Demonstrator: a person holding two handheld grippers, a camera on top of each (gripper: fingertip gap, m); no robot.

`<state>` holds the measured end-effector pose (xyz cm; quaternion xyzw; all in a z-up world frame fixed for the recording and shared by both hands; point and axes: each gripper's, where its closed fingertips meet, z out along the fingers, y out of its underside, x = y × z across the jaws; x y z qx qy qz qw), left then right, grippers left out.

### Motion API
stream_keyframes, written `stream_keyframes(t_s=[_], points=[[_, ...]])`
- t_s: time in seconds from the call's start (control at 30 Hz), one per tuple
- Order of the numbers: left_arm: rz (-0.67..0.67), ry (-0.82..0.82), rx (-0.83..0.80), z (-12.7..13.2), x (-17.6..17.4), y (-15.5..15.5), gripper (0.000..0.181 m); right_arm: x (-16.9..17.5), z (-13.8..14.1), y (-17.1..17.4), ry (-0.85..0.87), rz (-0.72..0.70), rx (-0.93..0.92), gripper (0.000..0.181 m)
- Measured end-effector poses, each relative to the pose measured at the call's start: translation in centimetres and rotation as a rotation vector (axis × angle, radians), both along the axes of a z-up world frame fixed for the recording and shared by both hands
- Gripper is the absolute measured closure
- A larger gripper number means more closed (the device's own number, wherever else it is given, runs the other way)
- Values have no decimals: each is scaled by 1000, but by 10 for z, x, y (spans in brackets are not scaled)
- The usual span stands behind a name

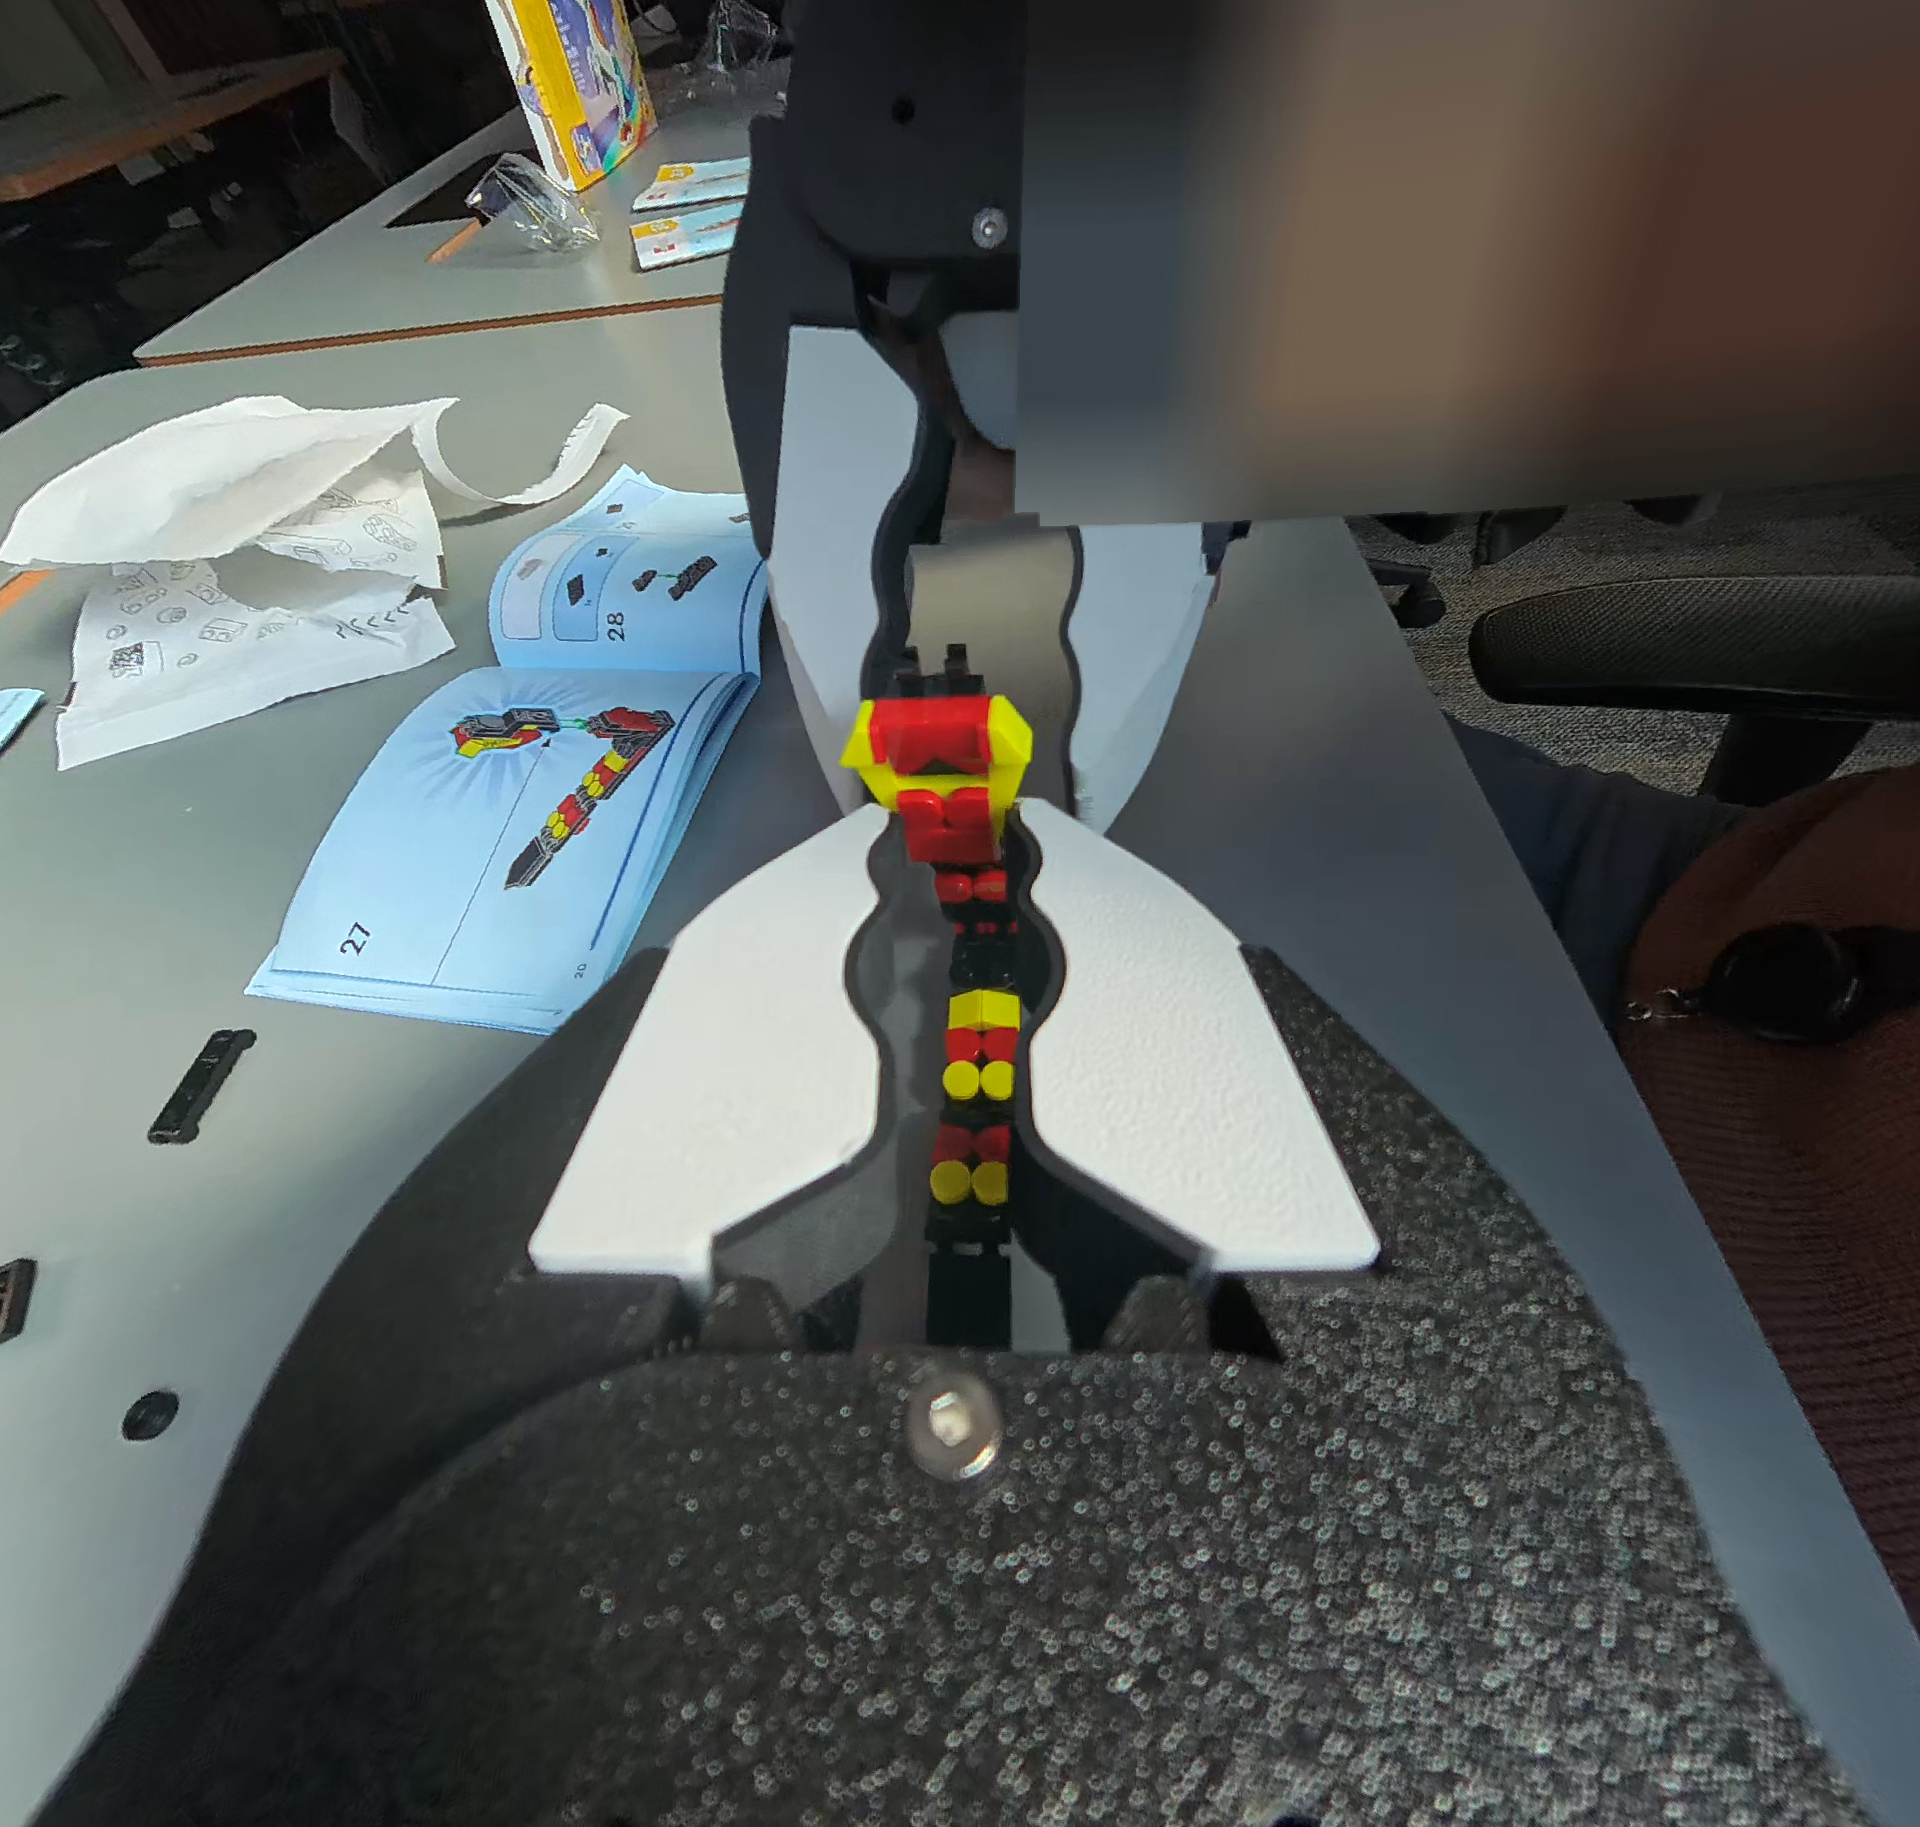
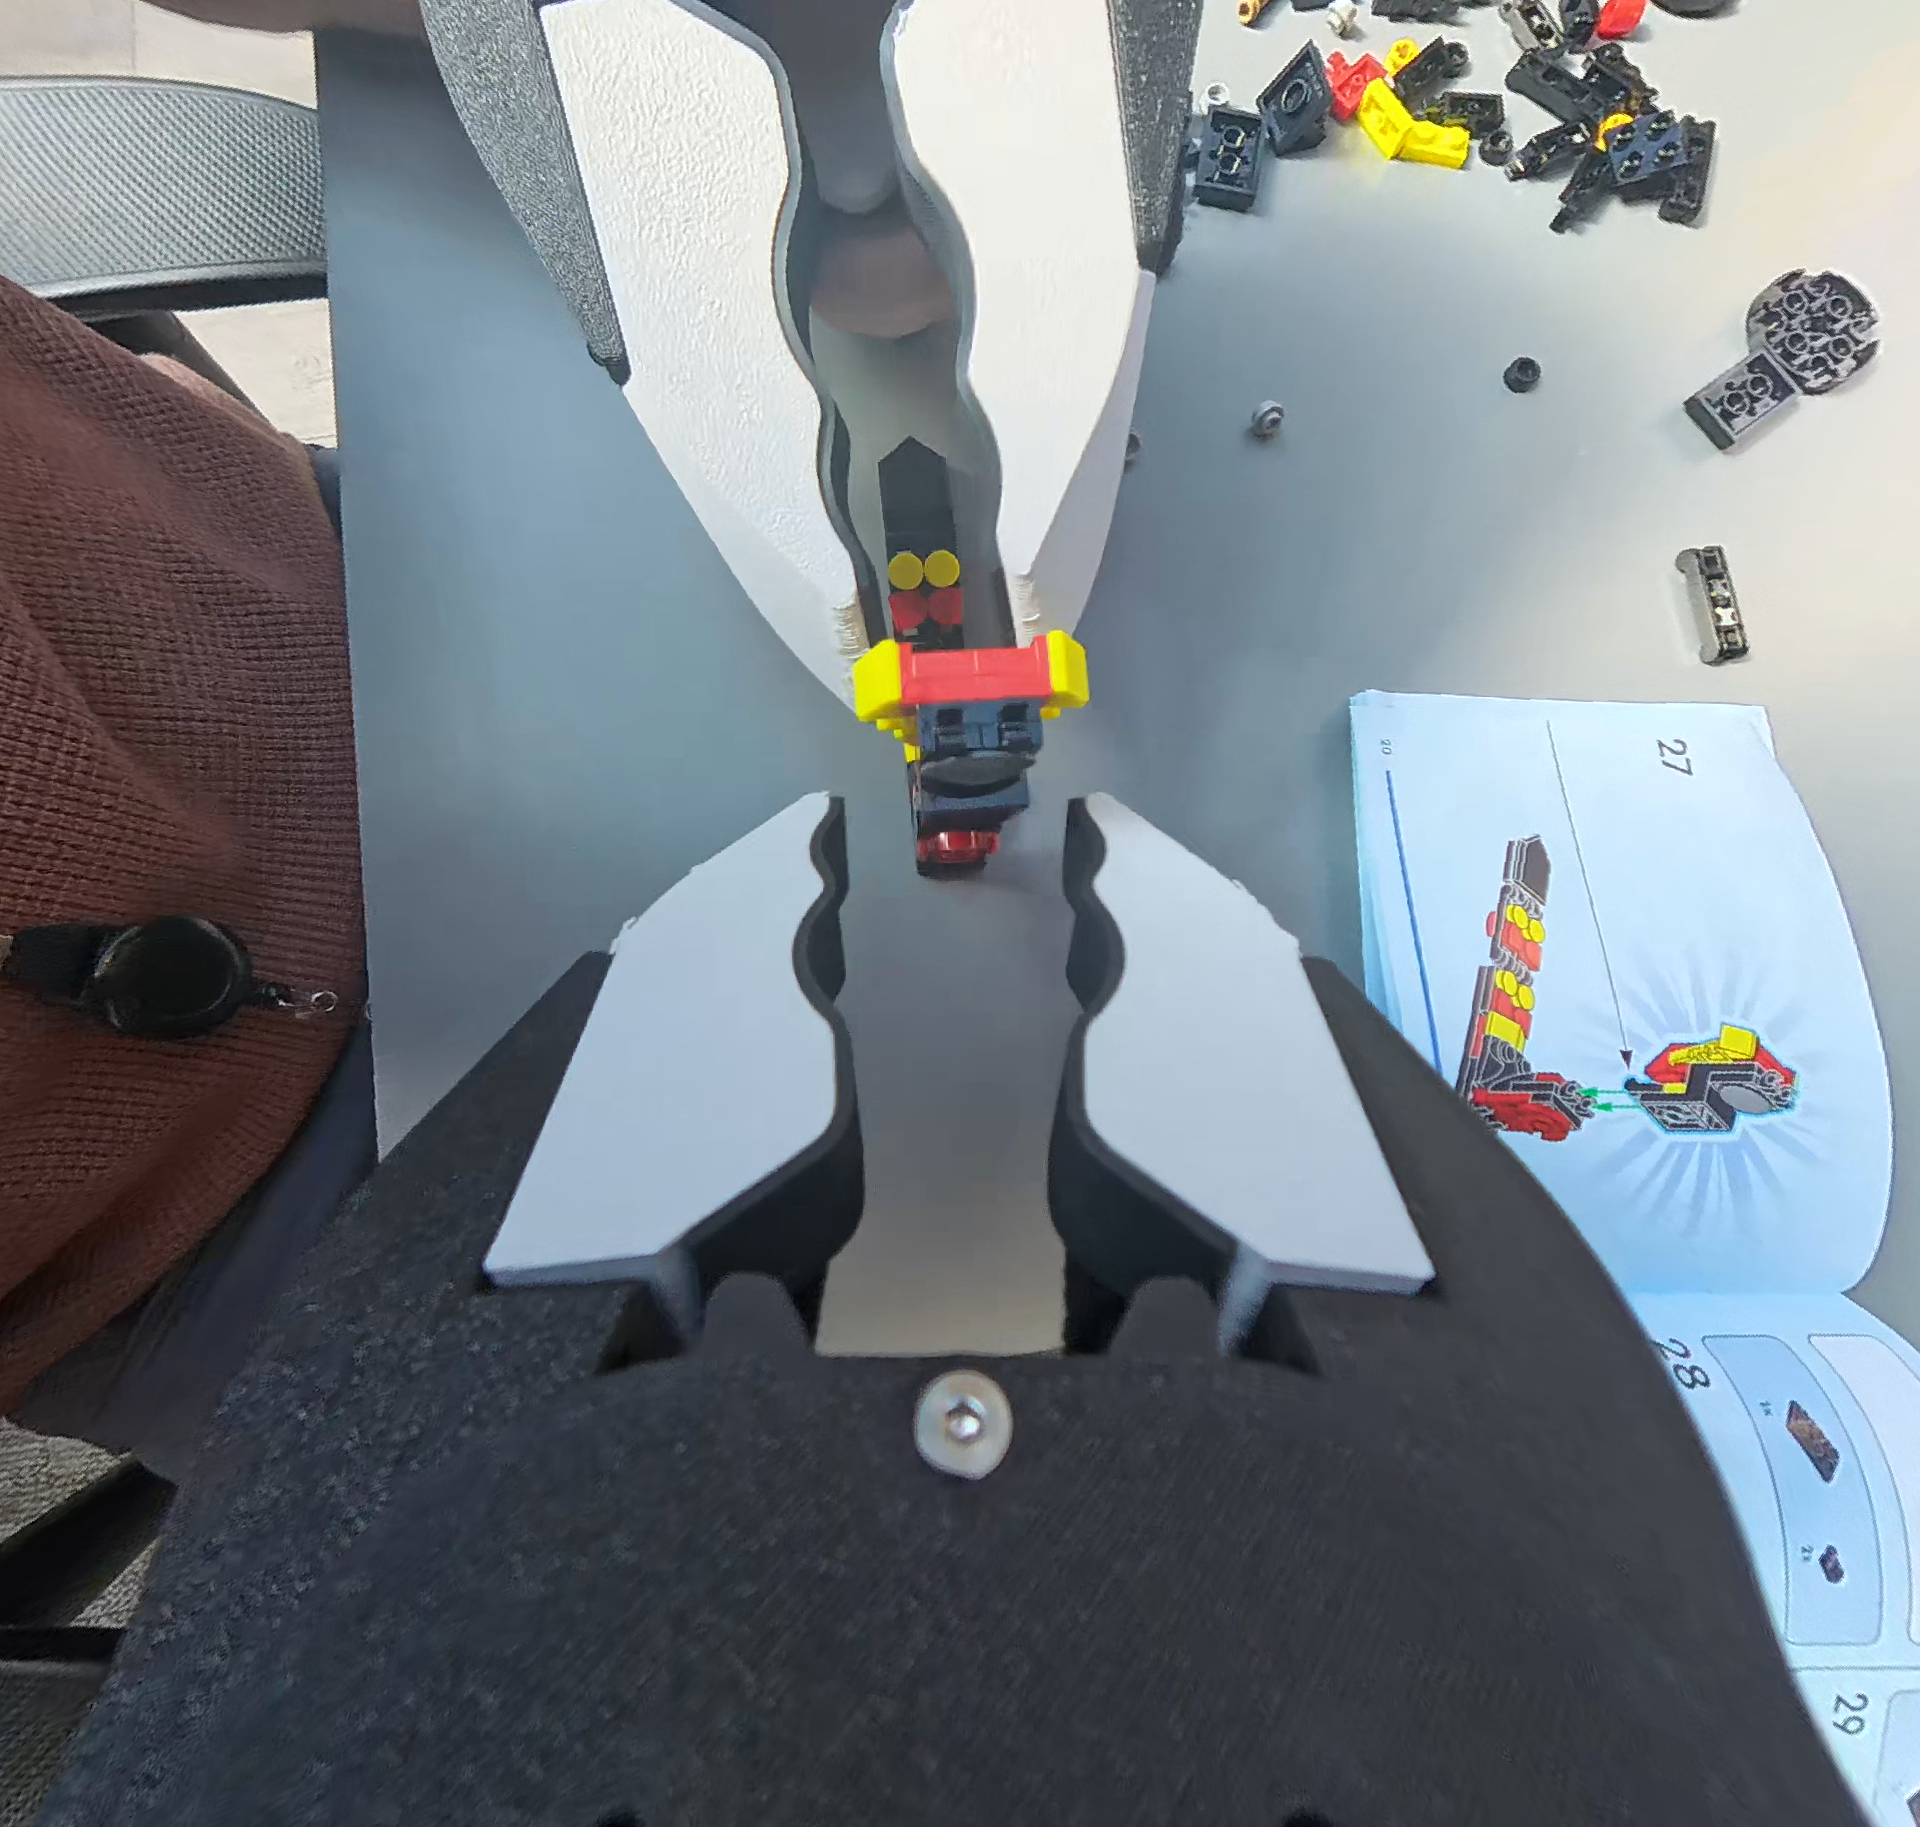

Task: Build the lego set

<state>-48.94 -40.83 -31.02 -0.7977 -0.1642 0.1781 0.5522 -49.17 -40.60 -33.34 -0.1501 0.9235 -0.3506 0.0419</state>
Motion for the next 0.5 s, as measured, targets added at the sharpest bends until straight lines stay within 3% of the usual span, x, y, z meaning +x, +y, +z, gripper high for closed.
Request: stream_keyframes(t_s=[0.1, 0.23, 0.5], points=[[1, -11, 31, 3, 0, -4, 161, -4, 5, 2, -30, -27, -47, 136], [23, -5, 27, 6, -2, -12, 142, -9, 10, 13, -51, -74, -95, 134], [78, 59, 86, 49, 5, -53, 130, -45, 66, 90, -90, -336, -457, 138]])
